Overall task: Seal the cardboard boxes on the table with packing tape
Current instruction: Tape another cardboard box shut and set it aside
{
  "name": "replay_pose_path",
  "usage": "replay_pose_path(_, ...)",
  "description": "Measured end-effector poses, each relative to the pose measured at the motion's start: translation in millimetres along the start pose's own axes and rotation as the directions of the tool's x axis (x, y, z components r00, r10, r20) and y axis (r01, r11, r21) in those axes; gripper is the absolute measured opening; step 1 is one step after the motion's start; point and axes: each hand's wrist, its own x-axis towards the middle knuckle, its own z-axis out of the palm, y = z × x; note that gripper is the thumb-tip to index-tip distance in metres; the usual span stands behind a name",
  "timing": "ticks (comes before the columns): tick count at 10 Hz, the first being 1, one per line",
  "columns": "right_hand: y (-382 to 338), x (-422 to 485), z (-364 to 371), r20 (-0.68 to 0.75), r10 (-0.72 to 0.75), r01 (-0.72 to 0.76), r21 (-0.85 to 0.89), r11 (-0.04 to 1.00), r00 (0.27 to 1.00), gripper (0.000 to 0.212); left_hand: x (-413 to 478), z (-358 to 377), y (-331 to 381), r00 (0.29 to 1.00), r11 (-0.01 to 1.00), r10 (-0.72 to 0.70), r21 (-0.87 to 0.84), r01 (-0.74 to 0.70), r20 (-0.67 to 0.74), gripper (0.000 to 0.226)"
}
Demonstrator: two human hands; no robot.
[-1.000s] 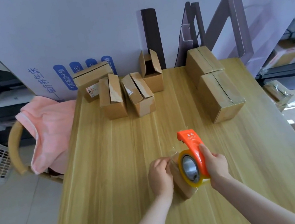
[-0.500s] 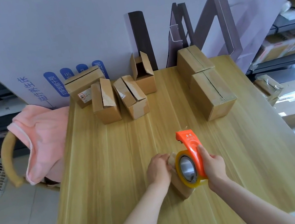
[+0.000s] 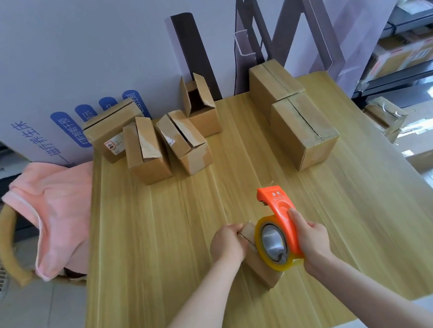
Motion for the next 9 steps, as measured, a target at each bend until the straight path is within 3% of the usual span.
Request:
replay_pose_path(1,4,-2,-4,0.003,0.003,-0.003,0.022,1.0,1.0,0.051,-12,9,-4,0.994,1.0,0.016,-0.024,-0.019,-0.109,0.027)
replay_pose_path(2,7,-3,-6,0.019,-0.013,0.013,0.025,1.0,1.0,0.051,-8,7,-8,0.998,0.999,0.021,-0.028,-0.023,-0.066,0.034)
replay_pose_path(3,6,-1,-7,0.007,-0.026,0.025,0.03,0.999,1.0,0.05,10,-11,-5,0.991,0.993,0.114,-0.007,-0.115,-0.067,0.047)
replay_pose_path(4,8,0,-8,0.007,-0.032,0.031,0.037,0.999,0.999,0.051,25,-26,9,0.912,0.9,0.405,0.146,-0.411,0.066,0.051)
replay_pose_path(5,9,0,-7,0.014,-0.045,0.045,0.023,0.999,0.999,0.051,33,-28,23,0.862,0.835,0.403,0.261,-0.484,0.308,0.038)
replay_pose_path(6,9,0,-8,0.027,-0.049,0.048,0.036,0.998,0.998,0.049,35,-27,30,0.902,0.821,0.314,0.393,-0.414,0.296,0.023)
replay_pose_path(7,10,0,-8,0.033,-0.049,0.047,0.054,0.997,0.998,0.047,28,-23,29,0.96,0.949,0.206,0.202,-0.244,0.191,0.026)
replay_pose_path(8,10,1,-8,0.025,-0.042,0.04,0.057,0.998,0.999,0.05,17,-14,20,0.99,0.984,0.067,-0.171,-0.045,0.126,0.023)
replay_pose_path(9,9,1,-7,0.017,-0.043,0.043,0.052,0.998,0.999,0.051,9,-13,20,0.989,0.94,-0.059,-0.327,0.1,0.133,0.023)
